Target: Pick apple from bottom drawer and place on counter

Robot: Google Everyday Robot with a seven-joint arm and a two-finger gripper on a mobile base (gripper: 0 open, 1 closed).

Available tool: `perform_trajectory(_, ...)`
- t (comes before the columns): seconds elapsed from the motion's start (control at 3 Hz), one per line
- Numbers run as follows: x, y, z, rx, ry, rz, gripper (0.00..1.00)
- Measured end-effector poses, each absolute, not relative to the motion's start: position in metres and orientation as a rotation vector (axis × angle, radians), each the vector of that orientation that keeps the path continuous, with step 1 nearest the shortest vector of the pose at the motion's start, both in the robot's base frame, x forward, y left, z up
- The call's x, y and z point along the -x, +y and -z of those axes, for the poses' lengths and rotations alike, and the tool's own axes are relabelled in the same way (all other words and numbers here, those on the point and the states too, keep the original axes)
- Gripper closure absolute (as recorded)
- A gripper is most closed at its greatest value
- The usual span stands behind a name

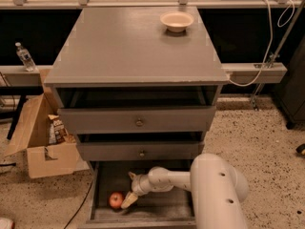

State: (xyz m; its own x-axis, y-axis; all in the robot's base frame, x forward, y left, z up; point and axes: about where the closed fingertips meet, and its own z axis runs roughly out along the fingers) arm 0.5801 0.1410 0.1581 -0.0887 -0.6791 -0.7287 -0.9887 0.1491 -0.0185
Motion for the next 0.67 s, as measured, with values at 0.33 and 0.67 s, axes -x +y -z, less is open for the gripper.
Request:
perform_trajectory(0.33,-0.5749,0.1479,-0.154,1.596,1.822,-0.678,0.0)
perform_trajectory(0.67,-0.5687,0.1559,-0.1521,1.599,1.803,-0.703,0.0)
